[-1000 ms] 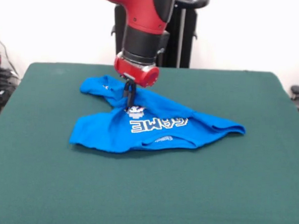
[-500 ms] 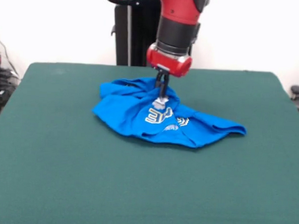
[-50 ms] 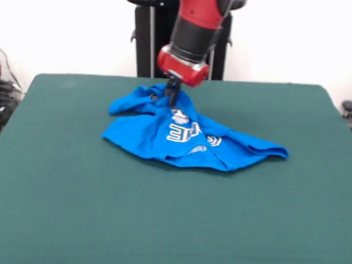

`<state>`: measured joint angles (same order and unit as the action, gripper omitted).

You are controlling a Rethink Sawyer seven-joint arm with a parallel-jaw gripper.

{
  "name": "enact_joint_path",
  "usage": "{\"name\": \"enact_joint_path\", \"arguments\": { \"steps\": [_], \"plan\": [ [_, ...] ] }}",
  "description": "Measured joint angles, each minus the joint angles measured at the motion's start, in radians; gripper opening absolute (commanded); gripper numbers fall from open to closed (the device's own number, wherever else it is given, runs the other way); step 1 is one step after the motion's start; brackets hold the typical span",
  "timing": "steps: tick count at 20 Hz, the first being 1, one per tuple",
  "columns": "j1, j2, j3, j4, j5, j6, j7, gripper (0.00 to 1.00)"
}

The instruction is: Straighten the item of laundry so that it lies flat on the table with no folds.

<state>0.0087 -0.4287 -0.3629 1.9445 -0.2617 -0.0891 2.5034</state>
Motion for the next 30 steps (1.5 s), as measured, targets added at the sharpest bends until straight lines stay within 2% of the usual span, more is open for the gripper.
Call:
{"name": "enact_joint_path", "arguments": {
  "steps": [6, 12, 16, 21, 26, 30],
  "plan": [
    [-0.023, 0.088, -0.096, -0.04, 0.0, -0.078, 0.0, 0.0],
    [-0.059, 0.131, -0.133, -0.053, 0.0, -0.109, 0.0, 0.0],
    [-0.068, 0.13, -0.132, -0.053, 0.0, -0.109, 0.0, 0.0],
    [-0.063, 0.105, -0.133, -0.05, 0.0, -0.108, 0.0, 0.0],
    [-0.018, 0.036, -0.134, -0.035, 0.001, -0.082, 0.0, 0.0],
    [0.033, -0.062, -0.139, -0.024, 0.001, 0.016, 0.0, 0.0]
  ]
}}
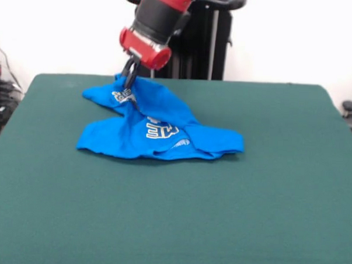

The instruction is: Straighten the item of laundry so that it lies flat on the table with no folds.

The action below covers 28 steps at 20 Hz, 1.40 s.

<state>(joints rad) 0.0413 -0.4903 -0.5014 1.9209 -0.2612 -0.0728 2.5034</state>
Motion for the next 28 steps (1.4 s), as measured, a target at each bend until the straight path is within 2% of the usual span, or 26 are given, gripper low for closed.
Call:
{"name": "enact_joint_path", "arguments": {
  "steps": [6, 15, 20, 25, 28],
  "plan": [
    [0.017, -0.084, -0.021, 0.001, 0.0, 0.1, 0.0, 0.0],
    [0.051, -0.058, -0.031, 0.011, 0.034, 0.092, 0.0, 0.0],
    [0.055, -0.017, -0.013, 0.045, 0.058, 0.006, 0.0, 0.0],
    [0.058, 0.058, 0.025, 0.103, 0.101, -0.152, 0.0, 0.0],
    [0.063, 0.088, 0.037, 0.129, 0.121, -0.191, 0.0, 0.0]
  ]
}}
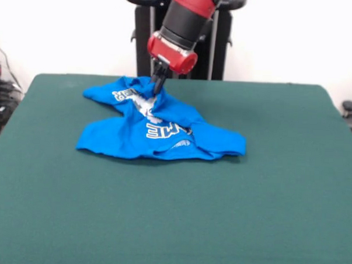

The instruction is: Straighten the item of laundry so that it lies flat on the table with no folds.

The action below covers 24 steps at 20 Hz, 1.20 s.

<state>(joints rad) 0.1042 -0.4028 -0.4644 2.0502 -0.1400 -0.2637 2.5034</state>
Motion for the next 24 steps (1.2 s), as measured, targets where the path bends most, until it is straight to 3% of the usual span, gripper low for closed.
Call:
{"name": "enact_joint_path", "arguments": {
  "steps": [10, 17, 24],
  "plan": [
    [0.001, 0.039, 0.057, 0.112, 0.013, -0.02, 0.0, 0.0],
    [0.002, -0.011, 0.104, 0.215, 0.039, -0.021, 0.0, 0.0],
    [-0.006, -0.042, 0.153, 0.246, 0.051, -0.021, 0.0, 0.0]
  ]
}}
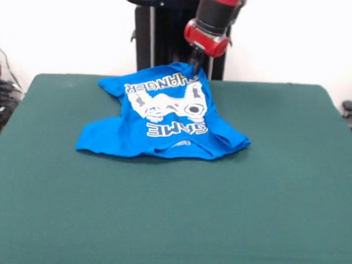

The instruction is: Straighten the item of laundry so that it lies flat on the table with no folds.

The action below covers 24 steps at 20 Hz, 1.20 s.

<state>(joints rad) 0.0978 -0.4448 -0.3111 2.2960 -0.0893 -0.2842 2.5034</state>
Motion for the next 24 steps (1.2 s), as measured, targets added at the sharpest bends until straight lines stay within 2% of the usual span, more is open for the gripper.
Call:
{"name": "enact_joint_path", "arguments": {
  "steps": [5, 6, 11, 15, 16, 19, 24],
  "plan": [
    [-0.03, -0.008, 0.053, 0.002, 0.0, 0.0, 0.0, 0.0],
    [-0.037, -0.01, 0.075, 0.002, 0.0, 0.0, 0.0, 1.0],
    [-0.075, -0.017, 0.119, 0.008, -0.009, 0.0, 0.0, 1.0],
    [-0.133, -0.056, 0.172, 0.017, -0.011, 0.007, 0.0, 1.0],
    [-0.146, -0.089, 0.179, 0.017, -0.01, 0.024, 0.0, 1.0],
    [-0.118, -0.141, 0.153, 0.011, 0.019, 0.052, 0.0, 1.0],
    [-0.032, -0.156, 0.081, -0.033, 0.096, 0.059, 0.0, 1.0]
  ]
}}
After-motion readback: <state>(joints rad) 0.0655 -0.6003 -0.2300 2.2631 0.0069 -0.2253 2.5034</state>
